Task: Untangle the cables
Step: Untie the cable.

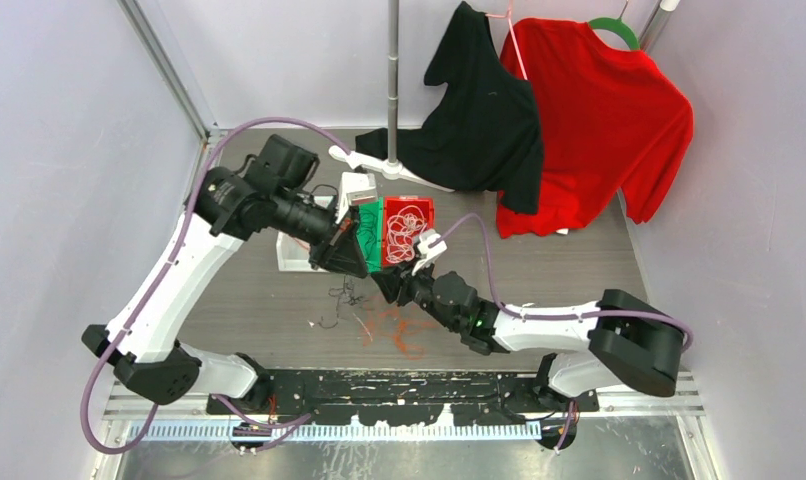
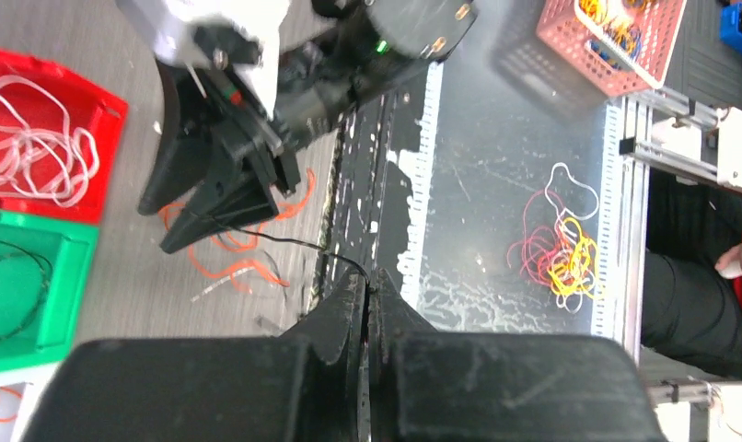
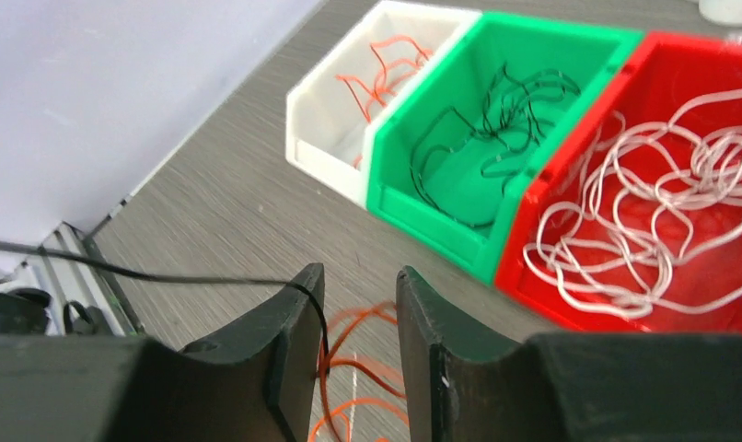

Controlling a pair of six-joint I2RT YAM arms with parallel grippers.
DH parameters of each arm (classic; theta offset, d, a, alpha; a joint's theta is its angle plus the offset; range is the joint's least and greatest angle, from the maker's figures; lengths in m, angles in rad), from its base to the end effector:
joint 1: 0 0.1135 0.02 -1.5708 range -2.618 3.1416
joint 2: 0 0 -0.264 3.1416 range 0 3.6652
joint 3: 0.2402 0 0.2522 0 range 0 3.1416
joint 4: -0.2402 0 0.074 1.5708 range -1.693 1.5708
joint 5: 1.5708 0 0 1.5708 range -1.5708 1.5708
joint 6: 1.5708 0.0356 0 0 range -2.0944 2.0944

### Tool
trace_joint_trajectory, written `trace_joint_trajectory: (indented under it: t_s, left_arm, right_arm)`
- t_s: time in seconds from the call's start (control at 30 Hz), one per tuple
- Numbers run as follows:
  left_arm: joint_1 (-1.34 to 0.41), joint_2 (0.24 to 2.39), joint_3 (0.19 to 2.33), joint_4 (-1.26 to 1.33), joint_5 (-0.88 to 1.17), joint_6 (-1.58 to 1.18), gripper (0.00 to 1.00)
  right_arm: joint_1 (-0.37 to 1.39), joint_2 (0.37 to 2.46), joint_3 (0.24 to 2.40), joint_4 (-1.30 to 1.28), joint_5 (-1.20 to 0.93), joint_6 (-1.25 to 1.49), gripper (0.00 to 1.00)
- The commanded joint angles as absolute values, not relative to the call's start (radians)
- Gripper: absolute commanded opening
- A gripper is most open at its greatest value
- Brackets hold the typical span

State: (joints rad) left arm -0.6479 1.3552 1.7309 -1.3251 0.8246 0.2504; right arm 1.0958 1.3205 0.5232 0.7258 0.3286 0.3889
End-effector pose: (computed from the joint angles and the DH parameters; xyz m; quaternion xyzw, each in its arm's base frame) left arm 0.1648 -0.1576 0.4373 0.4891 0.7326 -0.4293 0.1993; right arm 0.1365 0.2403 0.2282 -0.1454 0.7160 0.3662 0.5763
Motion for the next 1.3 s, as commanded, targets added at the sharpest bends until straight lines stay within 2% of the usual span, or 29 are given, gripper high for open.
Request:
trace_joint_trajectory:
  t_s: [0.0, 0.27, 0.47, 0.77, 1.1, 1.27]
  left_arm:
    - [-0.65, 1.351, 1.898, -1.401, 0.922, 0.271, 0.0]
    - [-0.65, 1.384, 2.147, -1.384, 0.866, 0.258, 0.0]
    - [-0.65, 1.389, 2.326, -1.253, 0.717, 0.258, 0.0]
    - [-0.651, 1.229, 2.188, -0.763, 0.366, 0.28, 0.0]
    - [-0.651, 1.253, 2.3, -0.672, 0.316, 0.304, 0.0]
    - [-0.65, 1.238, 2.298, -0.491, 0.202, 0.335, 0.0]
  right_arm:
    - [1.094, 1.386, 0.415, 0.93, 0.383, 0.42, 0.4]
    - [1.1, 1.437, 0.35, 0.986, 0.391, 0.462, 0.4]
    - [1.127, 1.495, 0.309, 1.026, 0.416, 0.486, 0.41]
    - [1.184, 1.525, 0.297, 1.028, 0.49, 0.487, 0.51]
    - [1.198, 1.521, 0.302, 1.001, 0.494, 0.483, 0.51]
    - [1.202, 1.544, 0.288, 1.001, 0.495, 0.505, 0.51]
